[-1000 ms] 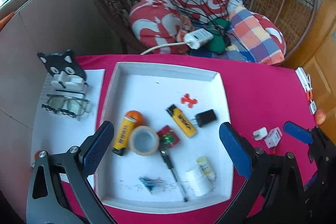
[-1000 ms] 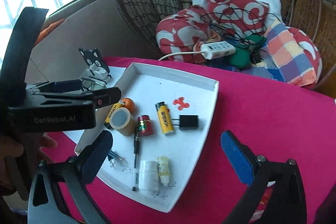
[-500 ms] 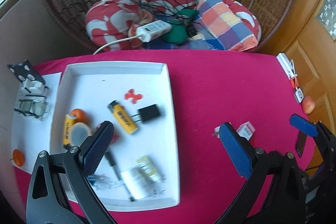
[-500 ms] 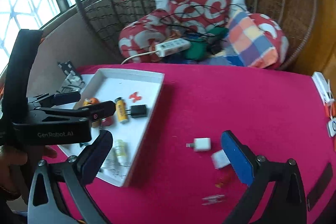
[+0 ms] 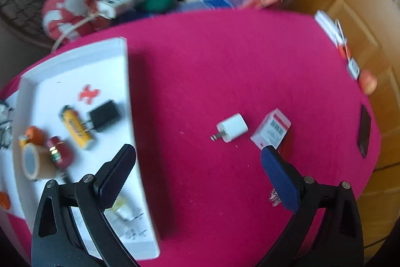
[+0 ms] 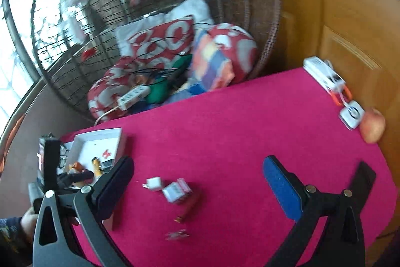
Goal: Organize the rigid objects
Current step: 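Move the left tool to the white charger plug while the right tool approaches the white-red medicine box, then grasp the white charger plug with the left tool while the right tool grasps the medicine box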
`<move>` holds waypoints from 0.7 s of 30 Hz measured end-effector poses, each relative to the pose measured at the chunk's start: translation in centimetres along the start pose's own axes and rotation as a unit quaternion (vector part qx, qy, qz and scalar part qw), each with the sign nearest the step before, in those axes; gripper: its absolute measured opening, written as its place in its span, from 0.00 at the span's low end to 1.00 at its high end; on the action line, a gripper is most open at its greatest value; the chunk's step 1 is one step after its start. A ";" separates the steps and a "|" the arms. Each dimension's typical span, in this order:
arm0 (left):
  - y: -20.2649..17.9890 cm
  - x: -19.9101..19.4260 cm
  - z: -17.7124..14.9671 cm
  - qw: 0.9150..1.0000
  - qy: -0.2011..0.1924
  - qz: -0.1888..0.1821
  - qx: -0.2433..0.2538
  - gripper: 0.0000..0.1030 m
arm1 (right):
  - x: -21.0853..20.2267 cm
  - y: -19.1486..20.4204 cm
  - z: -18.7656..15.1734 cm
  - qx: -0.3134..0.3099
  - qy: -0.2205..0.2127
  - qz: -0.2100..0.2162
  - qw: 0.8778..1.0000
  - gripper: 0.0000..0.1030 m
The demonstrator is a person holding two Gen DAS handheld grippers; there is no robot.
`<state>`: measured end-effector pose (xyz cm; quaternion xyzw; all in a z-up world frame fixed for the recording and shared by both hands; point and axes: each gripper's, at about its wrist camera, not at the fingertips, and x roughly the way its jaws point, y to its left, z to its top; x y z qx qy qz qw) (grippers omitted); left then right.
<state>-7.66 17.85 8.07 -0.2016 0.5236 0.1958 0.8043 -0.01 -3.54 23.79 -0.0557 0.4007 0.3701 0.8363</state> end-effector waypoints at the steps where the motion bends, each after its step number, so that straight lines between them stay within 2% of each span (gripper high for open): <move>1: -0.8 1.1 0.1 0.999 0.010 0.008 0.029 0.98 | 0.0 -0.7 -0.2 0.005 0.004 -0.003 1.000 1.00; 4: -2.7 2.9 0.2 0.994 0.016 0.023 0.104 0.90 | -0.1 -2.5 -0.7 0.015 0.015 -0.007 1.000 1.00; 6: -3.6 4.2 0.6 0.990 0.027 0.019 0.135 0.69 | -0.3 -3.5 -1.0 0.017 0.019 -0.015 1.000 1.00; 10: -4.6 6.7 1.2 0.984 0.047 0.020 0.172 0.65 | -0.7 -5.6 -1.4 0.026 0.027 -0.027 0.999 1.00; 13: -5.4 7.9 1.4 0.978 0.056 0.022 0.199 0.51 | -0.8 -6.9 -1.6 0.034 0.030 -0.036 0.998 1.00; 14: -5.6 8.1 1.3 0.977 0.058 0.023 0.204 0.41 | -0.9 -7.3 -1.6 0.038 0.031 -0.039 0.998 1.00; 15: -5.7 8.3 1.2 0.975 0.058 0.022 0.211 0.36 | -0.9 -7.7 -1.6 0.042 0.031 -0.040 0.998 1.00; 17: -5.8 8.2 1.2 0.976 0.050 0.030 0.210 0.35 | -0.7 -7.8 -1.6 0.047 0.033 -0.036 0.998 1.00; 21: -4.4 7.4 1.3 0.987 0.049 0.005 0.155 0.35 | 1.2 -6.0 -1.4 0.019 0.052 0.021 0.998 1.00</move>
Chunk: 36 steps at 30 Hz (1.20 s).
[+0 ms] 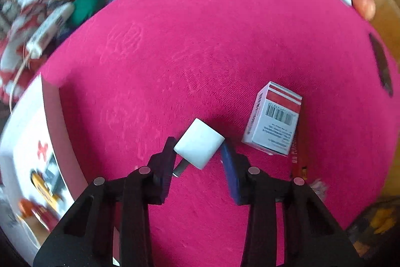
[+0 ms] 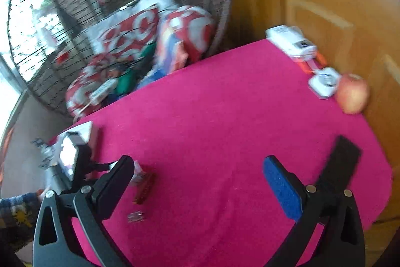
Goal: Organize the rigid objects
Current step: 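Grasp the white charger plug with the left tool while the right tool grasps the medicine box, then lift and carry the charger in the left tool and medicine box in the right tool to the tray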
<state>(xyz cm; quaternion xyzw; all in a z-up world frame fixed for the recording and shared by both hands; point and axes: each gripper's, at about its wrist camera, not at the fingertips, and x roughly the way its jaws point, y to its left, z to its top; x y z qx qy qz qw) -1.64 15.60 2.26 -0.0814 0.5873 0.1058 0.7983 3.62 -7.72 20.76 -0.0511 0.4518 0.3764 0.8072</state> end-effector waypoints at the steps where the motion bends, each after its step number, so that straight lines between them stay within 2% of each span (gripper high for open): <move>1: 0.5 -0.7 -0.3 1.000 -0.006 -0.010 -0.021 0.35 | 0.6 0.8 0.0 -0.017 0.007 0.009 1.000 1.00; 6: 2.6 -5.5 -2.1 0.993 -0.045 -0.039 -0.104 0.35 | 5.5 6.8 -0.4 -0.127 0.058 0.045 0.989 1.00; 10: 3.9 -9.6 -4.2 0.986 -0.077 -0.027 -0.147 0.35 | 10.6 11.1 -1.7 -0.207 0.109 0.050 0.971 1.00; 15: 5.6 -13.2 -8.0 0.975 -0.096 -0.012 -0.201 0.35 | 15.2 14.2 -3.4 -0.279 0.149 0.023 0.948 1.00; 18: 6.4 -13.9 -10.3 0.968 -0.092 -0.005 -0.233 0.35 | 16.8 14.8 -3.9 -0.296 0.156 0.004 0.942 0.99; 19: 6.7 -14.0 -10.9 0.966 -0.090 -0.004 -0.243 0.35 | 17.2 15.1 -4.1 -0.299 0.160 -0.001 0.941 0.96; 20: 6.8 -14.0 -11.3 0.964 -0.089 -0.003 -0.250 0.35 | 17.5 15.0 -4.2 -0.303 0.165 -0.004 0.939 0.82; 21: 7.0 -13.9 -11.7 0.963 -0.087 -0.003 -0.256 0.35 | 18.0 15.2 -4.5 -0.305 0.170 -0.006 0.937 0.59; 22: 7.1 -14.0 -12.0 0.961 -0.087 -0.002 -0.262 0.35 | 18.6 15.4 -4.7 -0.307 0.178 -0.010 0.935 0.50; 23: 7.3 -14.1 -12.3 0.961 -0.087 -0.001 -0.264 0.35 | 18.9 15.4 -4.9 -0.309 0.180 -0.013 0.934 0.46; 27: 7.1 -15.0 -12.4 0.960 -0.100 0.001 -0.263 0.35 | 19.0 16.0 -5.1 -0.328 0.185 0.000 0.926 0.46; 29: 7.0 -16.0 -12.0 0.959 -0.114 0.008 -0.258 0.35 | 18.5 15.9 -4.8 -0.321 0.181 0.010 0.930 0.46; 31: 6.9 -17.5 -11.6 0.958 -0.136 0.014 -0.252 0.35 | 16.9 15.9 -3.9 -0.301 0.162 0.026 0.939 0.46; 35: 7.2 -20.8 -10.7 0.952 -0.181 0.038 -0.243 0.35 | 11.6 16.9 -1.0 -0.267 0.098 0.067 0.956 0.46; 36: 7.3 -21.9 -10.4 0.950 -0.196 0.046 -0.240 0.35 | 9.3 17.4 0.1 -0.257 0.070 0.086 0.960 0.46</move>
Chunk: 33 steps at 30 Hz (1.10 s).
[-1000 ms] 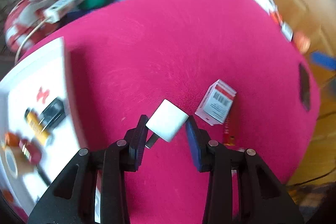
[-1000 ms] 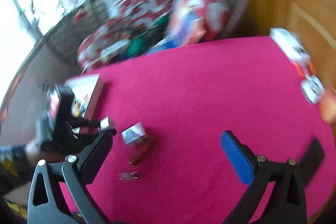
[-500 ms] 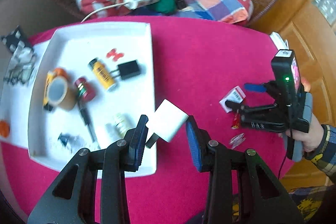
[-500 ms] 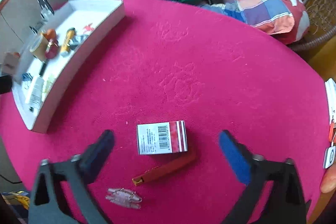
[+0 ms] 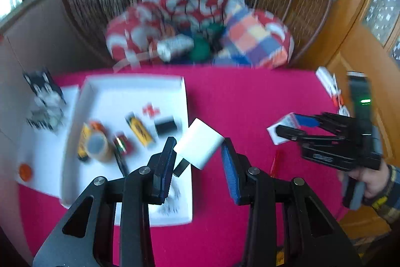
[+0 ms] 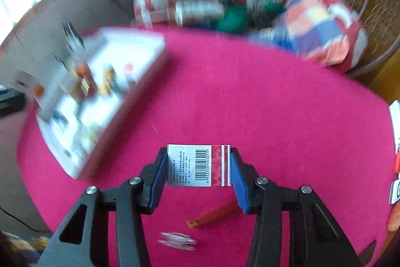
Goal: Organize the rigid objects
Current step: 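Lift and carry the charger in the left tool and medicine box in the right tool to the tray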
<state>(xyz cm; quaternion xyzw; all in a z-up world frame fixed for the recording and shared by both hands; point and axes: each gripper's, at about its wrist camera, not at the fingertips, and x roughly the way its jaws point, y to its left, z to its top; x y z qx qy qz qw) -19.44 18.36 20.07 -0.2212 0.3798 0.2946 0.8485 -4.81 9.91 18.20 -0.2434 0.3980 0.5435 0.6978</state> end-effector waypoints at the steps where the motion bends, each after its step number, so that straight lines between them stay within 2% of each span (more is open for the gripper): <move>1: -0.2 -1.2 0.9 1.000 -0.022 0.004 0.003 0.35 | -1.6 0.4 0.8 0.002 -0.023 0.007 1.000 0.46; 5: -0.2 -4.8 3.4 0.996 -0.085 0.005 0.001 0.35 | -9.6 2.1 3.5 0.003 -0.137 0.021 0.990 0.46; 8: 0.5 -8.6 5.1 0.990 -0.140 0.008 -0.008 0.35 | -15.9 2.9 4.7 0.006 -0.221 0.019 0.975 0.46; 12: 2.0 -14.4 6.7 0.976 -0.216 0.018 -0.020 0.35 | -22.7 3.1 5.7 0.009 -0.318 0.001 0.948 0.46; 16: 3.9 -19.8 7.2 0.958 -0.284 0.032 -0.029 0.35 | -26.9 3.2 5.9 0.023 -0.378 -0.001 0.926 0.46; 18: 4.6 -21.1 7.2 0.953 -0.299 0.036 -0.031 0.35 | -28.0 3.6 5.9 0.025 -0.395 0.000 0.918 0.46; 21: 5.3 -21.7 6.8 0.952 -0.302 0.039 -0.032 0.35 | -28.5 4.3 6.2 0.021 -0.406 0.004 0.914 0.46; 33: 7.9 -22.2 5.5 0.954 -0.293 0.037 -0.041 0.35 | -26.9 7.7 6.6 0.006 -0.388 0.022 0.921 0.46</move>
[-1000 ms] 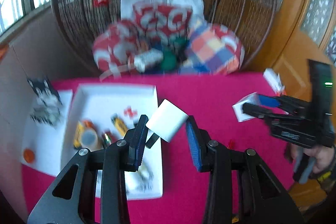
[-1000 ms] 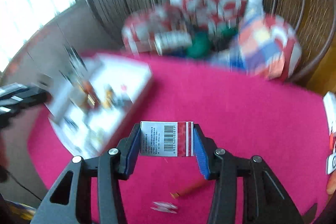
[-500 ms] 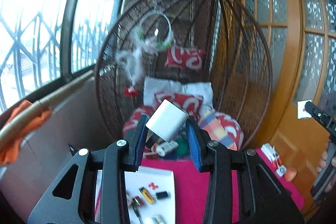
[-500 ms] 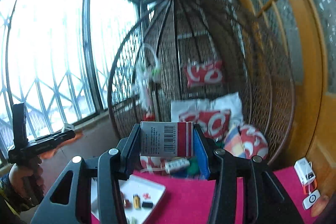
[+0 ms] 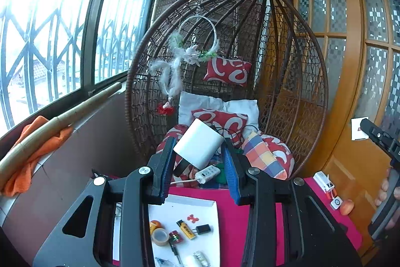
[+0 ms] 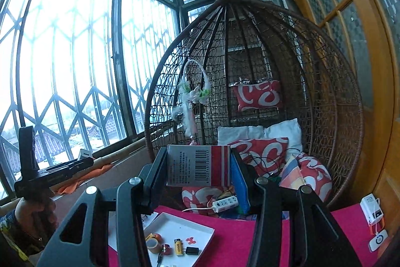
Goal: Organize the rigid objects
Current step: 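Lift and carry the charger in the left tool and medicine box in the right tool to the tray, then open the left tool releasing the charger into the tray while the right tool releases the medicine box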
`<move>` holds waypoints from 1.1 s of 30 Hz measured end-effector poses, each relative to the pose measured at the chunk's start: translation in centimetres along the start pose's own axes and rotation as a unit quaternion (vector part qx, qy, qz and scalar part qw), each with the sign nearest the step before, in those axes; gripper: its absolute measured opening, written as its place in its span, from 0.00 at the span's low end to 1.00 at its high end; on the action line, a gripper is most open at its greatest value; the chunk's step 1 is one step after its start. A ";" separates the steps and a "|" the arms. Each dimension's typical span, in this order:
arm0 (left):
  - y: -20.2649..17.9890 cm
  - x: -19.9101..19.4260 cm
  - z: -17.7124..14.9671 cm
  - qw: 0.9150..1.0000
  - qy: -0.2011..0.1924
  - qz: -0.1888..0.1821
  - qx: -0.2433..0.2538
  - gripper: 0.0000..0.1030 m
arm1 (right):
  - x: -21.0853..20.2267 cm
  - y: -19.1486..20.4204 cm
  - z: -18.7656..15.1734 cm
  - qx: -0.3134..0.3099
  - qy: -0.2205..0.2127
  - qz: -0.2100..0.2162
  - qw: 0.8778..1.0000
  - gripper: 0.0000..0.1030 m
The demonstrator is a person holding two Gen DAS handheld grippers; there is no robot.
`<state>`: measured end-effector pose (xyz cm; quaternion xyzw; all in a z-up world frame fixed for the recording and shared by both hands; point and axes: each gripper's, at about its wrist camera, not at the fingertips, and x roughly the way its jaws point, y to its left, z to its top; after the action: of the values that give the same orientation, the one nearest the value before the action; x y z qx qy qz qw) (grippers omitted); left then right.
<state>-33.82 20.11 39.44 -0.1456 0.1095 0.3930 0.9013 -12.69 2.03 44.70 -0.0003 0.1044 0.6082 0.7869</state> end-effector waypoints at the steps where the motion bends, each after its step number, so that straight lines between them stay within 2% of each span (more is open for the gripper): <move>1: 0.3 -0.1 0.0 1.000 0.000 0.001 -0.001 0.35 | 0.3 0.2 -0.1 0.002 0.003 0.002 1.000 0.46; 14: 3.9 0.7 -0.6 1.000 0.023 0.003 -0.001 0.35 | 4.1 2.8 -1.9 0.013 0.041 0.020 0.999 0.46; 22: 6.3 3.5 -1.4 0.998 0.063 -0.020 -0.005 0.35 | 7.8 4.6 -5.2 0.038 0.091 0.026 0.995 0.46; 27: 7.5 7.5 -2.5 0.993 0.110 -0.049 -0.007 0.35 | 10.5 5.1 -7.9 0.062 0.135 0.027 0.989 0.46; 30: 8.1 11.6 -3.9 0.985 0.160 -0.071 -0.002 0.35 | 13.0 4.8 -10.5 0.091 0.179 0.031 0.979 0.46; 31: 8.2 13.6 -4.8 0.980 0.185 -0.078 0.002 0.35 | 14.1 4.7 -11.7 0.097 0.198 0.029 0.975 0.46; 33: 8.4 16.2 -6.4 0.973 0.218 -0.079 0.010 0.35 | 16.1 4.8 -14.3 0.091 0.238 0.017 0.967 0.46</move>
<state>-29.77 34.25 26.92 -0.2265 0.2952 0.2781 0.8856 -15.78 16.86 28.68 -0.0715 0.3436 0.5917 0.7258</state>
